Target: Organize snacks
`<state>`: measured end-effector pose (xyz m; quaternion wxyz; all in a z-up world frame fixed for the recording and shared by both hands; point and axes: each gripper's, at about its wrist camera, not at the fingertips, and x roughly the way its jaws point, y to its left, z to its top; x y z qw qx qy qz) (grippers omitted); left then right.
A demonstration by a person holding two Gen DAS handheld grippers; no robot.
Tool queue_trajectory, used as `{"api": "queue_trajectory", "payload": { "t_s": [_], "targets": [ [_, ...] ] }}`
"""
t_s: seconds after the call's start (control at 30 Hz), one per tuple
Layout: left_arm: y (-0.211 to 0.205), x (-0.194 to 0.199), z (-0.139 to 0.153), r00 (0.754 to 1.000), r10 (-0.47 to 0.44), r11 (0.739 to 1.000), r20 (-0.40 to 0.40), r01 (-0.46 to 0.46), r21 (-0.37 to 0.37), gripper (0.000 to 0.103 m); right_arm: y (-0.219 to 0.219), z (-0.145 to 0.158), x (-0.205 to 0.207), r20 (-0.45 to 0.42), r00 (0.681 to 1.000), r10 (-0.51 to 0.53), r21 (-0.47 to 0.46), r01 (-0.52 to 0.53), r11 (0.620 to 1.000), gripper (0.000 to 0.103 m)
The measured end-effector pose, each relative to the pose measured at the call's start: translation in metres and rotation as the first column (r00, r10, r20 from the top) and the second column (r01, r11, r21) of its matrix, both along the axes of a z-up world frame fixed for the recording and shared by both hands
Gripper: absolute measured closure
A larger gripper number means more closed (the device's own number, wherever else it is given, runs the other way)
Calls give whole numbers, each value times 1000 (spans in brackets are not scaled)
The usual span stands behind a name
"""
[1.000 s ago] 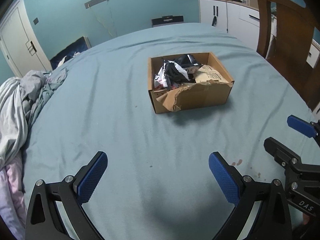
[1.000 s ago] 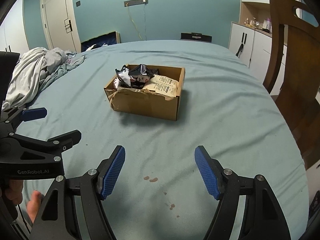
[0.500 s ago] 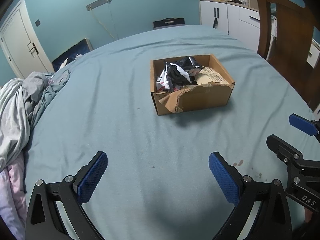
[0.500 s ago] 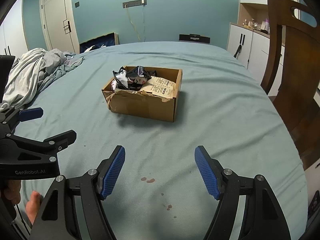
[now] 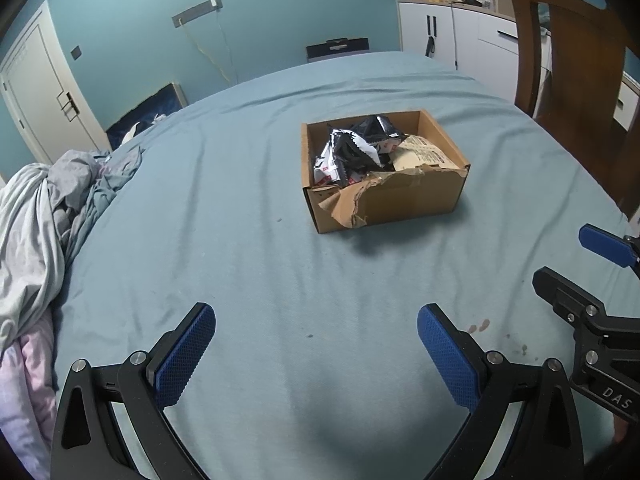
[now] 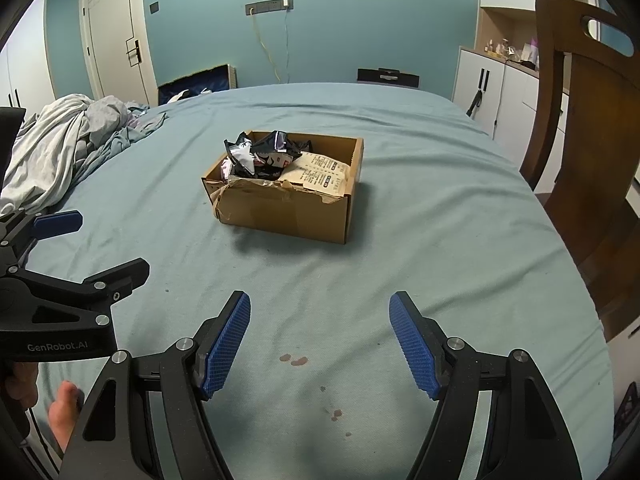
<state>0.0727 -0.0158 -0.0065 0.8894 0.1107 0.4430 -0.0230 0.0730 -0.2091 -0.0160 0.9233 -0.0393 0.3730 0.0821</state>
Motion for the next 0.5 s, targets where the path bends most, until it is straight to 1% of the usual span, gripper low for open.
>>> {"api": "queue_trajectory", "payload": {
  "t_s": [0.5],
  "targets": [
    [0,-1,1,1000,-1,1000,4,1,7,0,1,-2,1,-3,1000,2,-14,-2,1000,32]
  ]
}}
